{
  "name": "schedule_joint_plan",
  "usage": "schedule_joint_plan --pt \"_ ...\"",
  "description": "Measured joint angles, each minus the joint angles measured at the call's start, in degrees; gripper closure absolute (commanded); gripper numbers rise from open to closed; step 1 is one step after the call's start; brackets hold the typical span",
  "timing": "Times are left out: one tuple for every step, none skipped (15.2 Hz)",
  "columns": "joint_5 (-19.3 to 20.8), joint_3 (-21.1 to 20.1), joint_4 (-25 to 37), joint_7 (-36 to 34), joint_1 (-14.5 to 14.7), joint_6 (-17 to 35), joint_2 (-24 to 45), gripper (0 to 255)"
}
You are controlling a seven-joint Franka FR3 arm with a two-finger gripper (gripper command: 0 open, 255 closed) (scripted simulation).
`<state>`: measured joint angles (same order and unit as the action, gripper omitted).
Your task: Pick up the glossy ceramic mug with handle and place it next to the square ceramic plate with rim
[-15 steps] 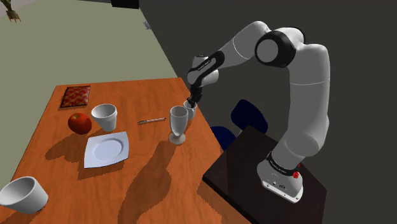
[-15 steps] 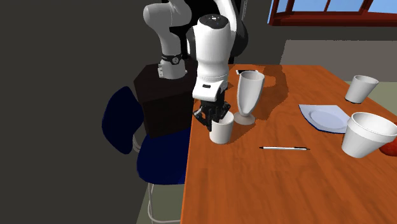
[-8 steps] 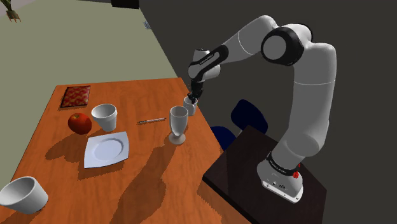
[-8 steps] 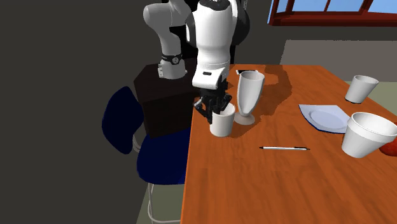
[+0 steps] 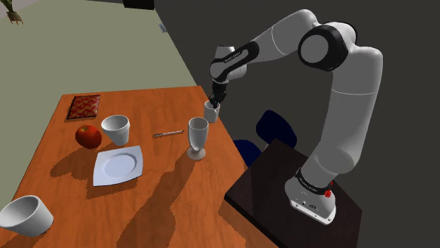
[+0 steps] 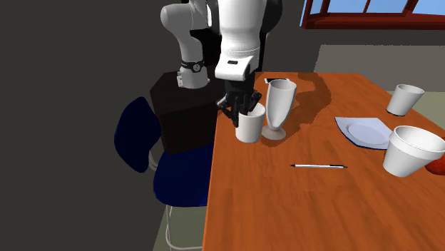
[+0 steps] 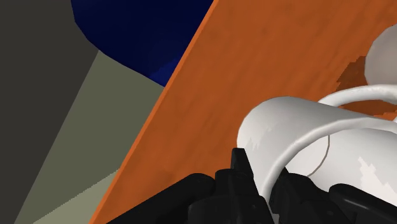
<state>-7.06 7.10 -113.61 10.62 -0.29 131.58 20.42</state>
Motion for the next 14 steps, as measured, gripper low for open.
schedule_joint_plan --pt "0.1 0.1 0.2 -0.1 0.0 -0.7 -0.5 255" --pt "0.2 0.1 0.4 -0.2 0.1 -1.2 -0.8 255" --pt "0.3 0.1 0.4 -0.3 0.1 -1.7 -1.3 255" --pt "0.4 0.2 0.8 -0.4 0.1 -2.5 -1.7 255" --pt "0.6 0.3 1.0 -0.4 0.1 -3.1 -2.2 255" --pt "0.7 0.3 1.4 -0.5 0.1 -3.8 -2.5 255" --pt "0.8 0.3 1.7 -0.6 0.1 -4.5 -2.8 255" --pt "0.9 0.4 1.9 -0.7 0.2 -5.2 -3.3 255" --pt "1.0 0.4 2.1 -0.9 0.2 -5.7 -3.7 255" --pt "1.1 0.4 2.8 -1.0 0.2 -6.6 -3.9 255" --pt "1.2 0.5 2.5 -1.0 0.2 -7.1 -4.6 255" --pt "1.3 0.5 3.0 -1.1 0.2 -7.9 -5.0 255" --pt "1.4 0.5 3.1 -1.2 0.3 -8.4 -5.4 255" --pt "1.5 0.3 2.7 -1.8 0.7 -8.4 -5.9 255"
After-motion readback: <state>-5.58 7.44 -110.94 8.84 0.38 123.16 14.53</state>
